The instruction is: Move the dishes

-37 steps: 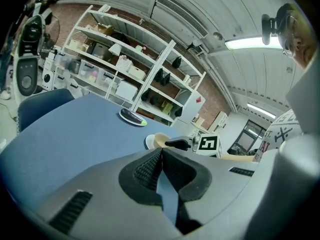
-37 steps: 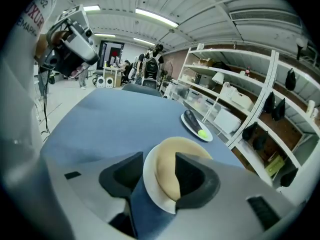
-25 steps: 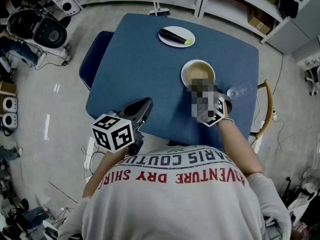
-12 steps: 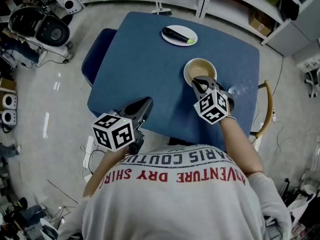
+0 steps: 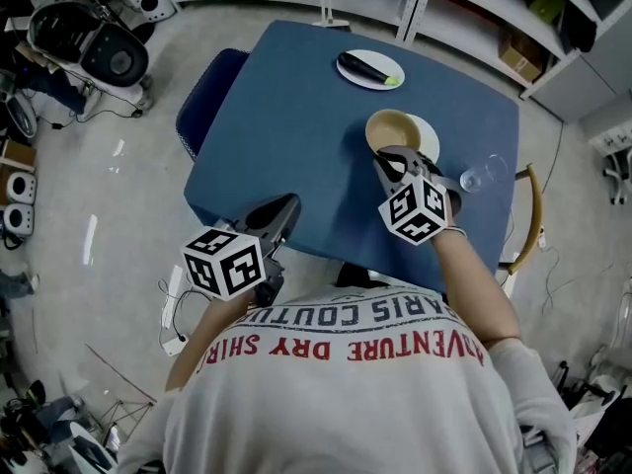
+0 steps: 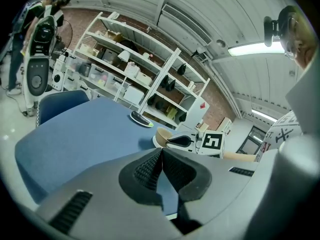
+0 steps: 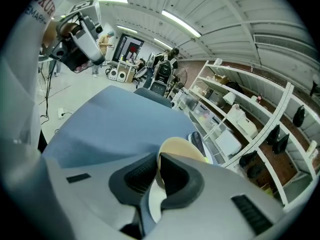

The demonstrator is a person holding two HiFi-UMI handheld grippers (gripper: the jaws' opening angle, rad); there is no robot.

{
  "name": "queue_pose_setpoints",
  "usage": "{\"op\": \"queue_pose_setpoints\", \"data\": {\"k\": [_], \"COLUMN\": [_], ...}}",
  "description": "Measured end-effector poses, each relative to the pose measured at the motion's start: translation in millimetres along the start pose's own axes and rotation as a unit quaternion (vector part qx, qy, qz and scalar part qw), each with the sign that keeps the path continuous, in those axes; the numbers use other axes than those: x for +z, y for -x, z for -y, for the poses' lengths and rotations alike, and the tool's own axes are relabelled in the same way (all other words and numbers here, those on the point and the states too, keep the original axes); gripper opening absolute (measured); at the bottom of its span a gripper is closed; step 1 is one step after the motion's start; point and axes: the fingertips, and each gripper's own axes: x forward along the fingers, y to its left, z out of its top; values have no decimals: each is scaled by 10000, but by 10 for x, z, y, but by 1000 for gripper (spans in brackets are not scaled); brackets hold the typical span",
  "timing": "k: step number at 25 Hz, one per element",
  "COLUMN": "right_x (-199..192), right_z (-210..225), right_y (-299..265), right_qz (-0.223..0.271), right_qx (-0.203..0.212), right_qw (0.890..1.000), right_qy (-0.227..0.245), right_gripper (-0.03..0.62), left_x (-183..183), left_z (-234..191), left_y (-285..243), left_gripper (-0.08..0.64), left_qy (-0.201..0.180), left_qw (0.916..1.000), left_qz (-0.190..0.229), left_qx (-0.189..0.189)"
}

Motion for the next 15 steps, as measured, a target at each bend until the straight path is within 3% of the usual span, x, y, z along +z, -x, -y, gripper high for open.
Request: {"op": "queue_pose_setpoints", "data": {"k": [15], "right_x": [422], "right_z": [-662], "right_y": [-245], "right_qz": [139], "right_qx": [382], "right_qw": [9981], "right_qy": [456], "right_gripper": [38], "left_x": [-185], "left_z": [-272], "left_y": [515], "left_gripper": [28], "left_qy": [241], "left_qw": [9990], "left_qz": [179], "left_qx": [341]}}
